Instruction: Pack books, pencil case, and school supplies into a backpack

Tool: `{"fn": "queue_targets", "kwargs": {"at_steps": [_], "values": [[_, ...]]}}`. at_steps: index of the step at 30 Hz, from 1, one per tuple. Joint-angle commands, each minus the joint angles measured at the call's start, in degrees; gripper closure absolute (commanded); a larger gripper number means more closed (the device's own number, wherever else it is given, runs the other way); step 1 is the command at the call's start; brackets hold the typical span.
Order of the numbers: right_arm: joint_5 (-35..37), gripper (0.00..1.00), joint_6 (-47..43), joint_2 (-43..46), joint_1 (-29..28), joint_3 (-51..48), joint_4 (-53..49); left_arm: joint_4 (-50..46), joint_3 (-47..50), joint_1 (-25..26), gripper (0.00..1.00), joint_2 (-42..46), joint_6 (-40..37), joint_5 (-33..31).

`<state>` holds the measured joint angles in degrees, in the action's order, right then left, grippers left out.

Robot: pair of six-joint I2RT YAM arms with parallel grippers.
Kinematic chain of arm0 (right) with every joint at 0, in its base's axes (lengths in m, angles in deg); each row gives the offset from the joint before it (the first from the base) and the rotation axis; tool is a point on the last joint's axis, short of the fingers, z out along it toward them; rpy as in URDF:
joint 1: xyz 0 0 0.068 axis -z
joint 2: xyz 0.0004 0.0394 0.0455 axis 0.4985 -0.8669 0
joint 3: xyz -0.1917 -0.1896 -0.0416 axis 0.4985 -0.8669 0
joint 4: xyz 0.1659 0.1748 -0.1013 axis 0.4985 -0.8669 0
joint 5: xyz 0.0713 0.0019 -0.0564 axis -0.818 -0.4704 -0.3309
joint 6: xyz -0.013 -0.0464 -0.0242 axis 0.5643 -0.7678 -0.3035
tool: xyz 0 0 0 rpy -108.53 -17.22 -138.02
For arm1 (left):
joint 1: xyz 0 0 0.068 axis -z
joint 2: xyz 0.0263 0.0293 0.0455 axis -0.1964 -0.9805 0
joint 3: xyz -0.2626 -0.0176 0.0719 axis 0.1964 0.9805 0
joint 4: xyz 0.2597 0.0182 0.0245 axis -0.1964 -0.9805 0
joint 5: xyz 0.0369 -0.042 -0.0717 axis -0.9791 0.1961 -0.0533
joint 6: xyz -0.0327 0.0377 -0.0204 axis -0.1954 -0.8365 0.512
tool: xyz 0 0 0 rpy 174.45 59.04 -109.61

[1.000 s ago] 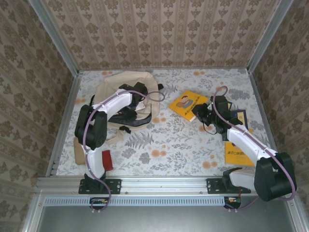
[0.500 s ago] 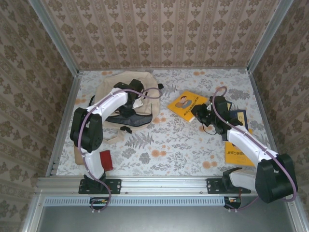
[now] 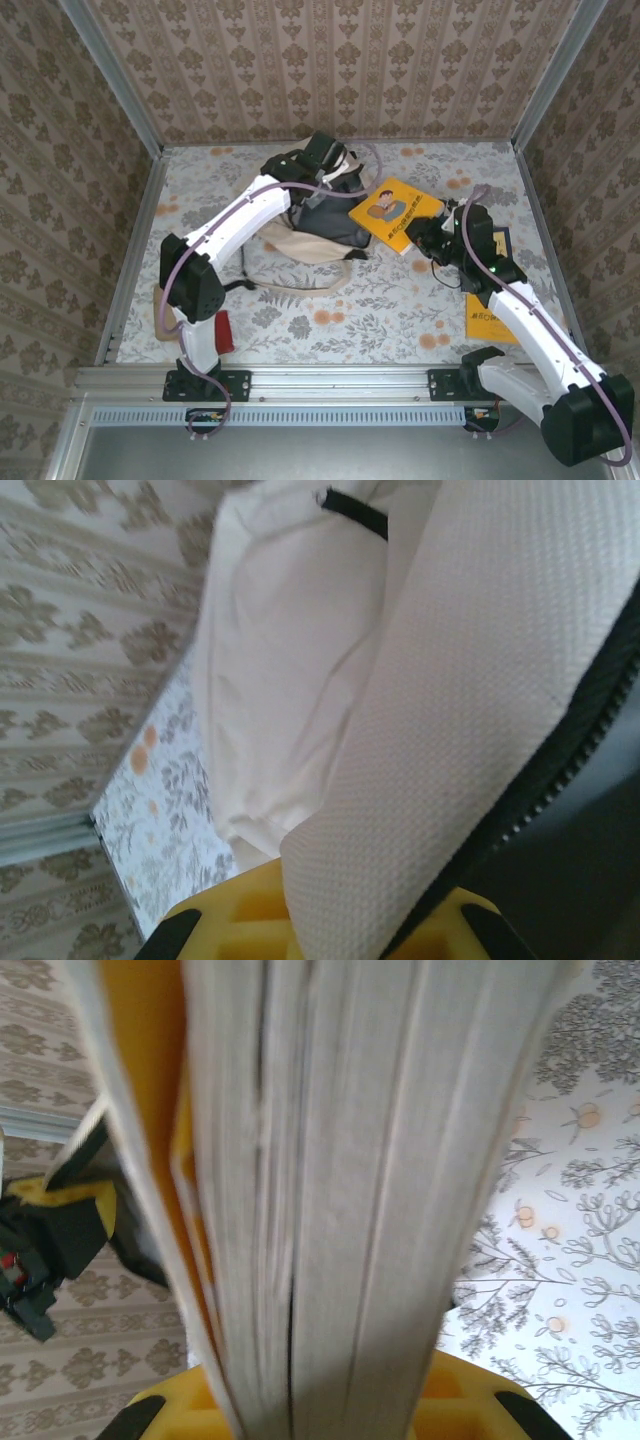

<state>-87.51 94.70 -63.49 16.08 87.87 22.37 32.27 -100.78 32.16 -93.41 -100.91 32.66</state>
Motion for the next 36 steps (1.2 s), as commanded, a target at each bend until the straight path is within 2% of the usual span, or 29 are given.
{"fn": "queue_targets", "kwargs": {"at_steps": [1,5,11,15,19,24,27,32,34,36], "values": [[-5.44,0.86,3.61,-0.41,-0.51,2.10,5.93,3.93,-3.49,2.33,0.98,-2.08,2.71,-2.93],[-6.29,0.87,5.90,-5.98,-1.61,3.35,10.64,5.18,-4.27,4.12,0.98,-2.35,2.73,-4.17],[-5.67,0.87,6.93,-18.99,-3.42,8.40,18.65,6.30,-2.66,4.91,0.98,-0.45,4.68,-2.68],[-2.89,0.87,9.58,-29.93,-6.29,11.67,31.61,6.31,-2.30,4.95,0.98,0.88,7.12,-1.60],[1.48,0.87,12.83,-41.11,-9.84,16.90,39.51,4.02,-3.94,3.99,0.98,1.15,11.13,-1.12],[5.82,0.87,16.07,-53.24,-11.37,22.98,48.71,3.15,-4.00,2.24,0.98,2.38,14.65,1.35],[8.60,0.86,16.13,-58.94,-12.08,26.96,51.44,3.03,-3.88,1.53,0.98,3.16,15.72,2.86],[12.30,0.84,18.32,-67.04,-13.30,33.51,50.14,3.14,-4.25,0.47,0.97,3.44,16.59,4.95],[12.41,0.79,19.92,-69.77,-13.59,35.79,48.82,3.01,-4.20,0.04,0.98,3.26,16.86,5.10],[11.44,0.61,20.63,-71.02,-13.60,37.32,45.56,2.58,-4.02,-0.56,0.98,2.91,17.40,5.23]]}}
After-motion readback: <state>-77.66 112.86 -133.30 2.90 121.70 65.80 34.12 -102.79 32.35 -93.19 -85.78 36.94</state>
